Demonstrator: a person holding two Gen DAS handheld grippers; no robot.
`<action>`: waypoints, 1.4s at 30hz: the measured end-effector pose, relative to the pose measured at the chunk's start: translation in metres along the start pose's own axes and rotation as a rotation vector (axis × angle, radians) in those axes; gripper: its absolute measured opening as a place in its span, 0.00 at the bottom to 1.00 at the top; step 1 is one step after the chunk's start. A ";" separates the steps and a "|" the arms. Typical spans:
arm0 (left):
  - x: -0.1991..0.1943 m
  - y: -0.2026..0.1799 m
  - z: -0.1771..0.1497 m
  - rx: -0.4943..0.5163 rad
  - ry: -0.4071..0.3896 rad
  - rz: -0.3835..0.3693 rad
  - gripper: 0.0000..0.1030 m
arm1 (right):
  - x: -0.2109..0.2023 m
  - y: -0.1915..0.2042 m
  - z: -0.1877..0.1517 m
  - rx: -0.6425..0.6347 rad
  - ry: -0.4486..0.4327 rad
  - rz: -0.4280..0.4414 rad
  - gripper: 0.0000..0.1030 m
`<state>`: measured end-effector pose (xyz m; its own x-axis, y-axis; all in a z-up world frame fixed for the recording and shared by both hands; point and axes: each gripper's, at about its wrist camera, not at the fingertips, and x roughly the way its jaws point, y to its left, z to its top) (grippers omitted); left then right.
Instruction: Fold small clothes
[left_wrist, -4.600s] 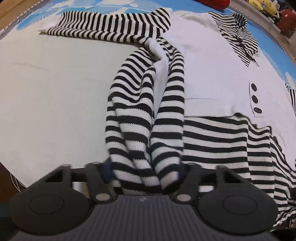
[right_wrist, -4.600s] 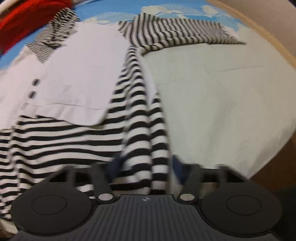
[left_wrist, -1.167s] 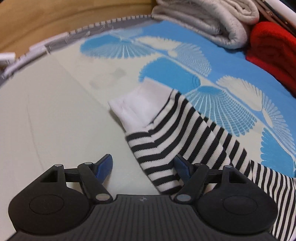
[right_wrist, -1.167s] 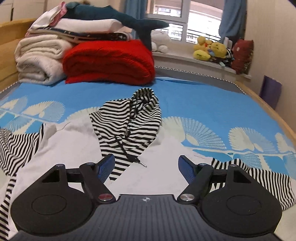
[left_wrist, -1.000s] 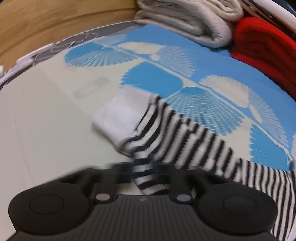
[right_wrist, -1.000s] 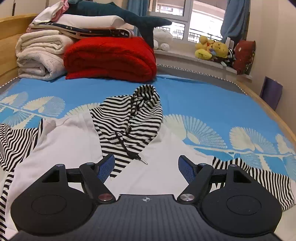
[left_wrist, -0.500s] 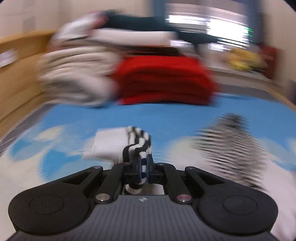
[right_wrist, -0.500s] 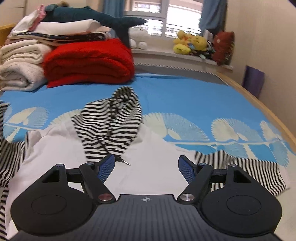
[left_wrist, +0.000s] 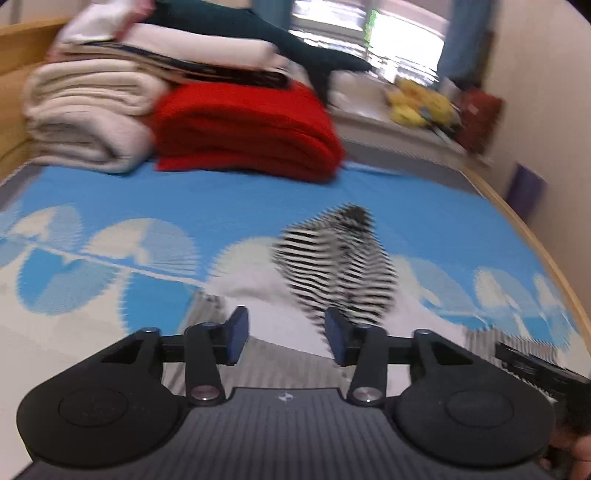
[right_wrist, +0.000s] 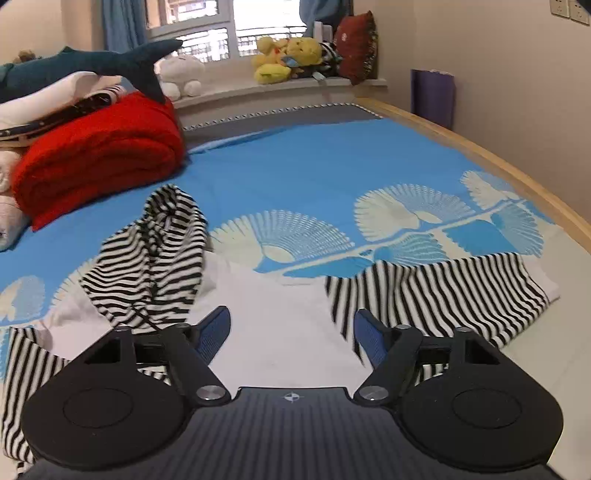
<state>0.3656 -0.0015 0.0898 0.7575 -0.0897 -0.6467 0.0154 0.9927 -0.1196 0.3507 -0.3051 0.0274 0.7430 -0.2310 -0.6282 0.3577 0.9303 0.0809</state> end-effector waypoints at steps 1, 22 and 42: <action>0.006 0.013 -0.007 -0.027 0.004 0.038 0.51 | 0.000 0.001 0.001 0.000 0.002 0.018 0.48; 0.062 0.019 0.000 0.077 0.106 0.111 0.48 | 0.092 0.044 -0.072 0.047 0.508 0.087 0.59; 0.074 0.036 0.005 0.024 0.172 0.101 0.49 | 0.042 0.065 -0.029 -0.011 0.129 0.145 0.03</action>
<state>0.4256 0.0278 0.0410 0.6330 0.0000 -0.7741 -0.0376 0.9988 -0.0307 0.3889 -0.2462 -0.0163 0.7075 -0.0571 -0.7044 0.2454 0.9545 0.1692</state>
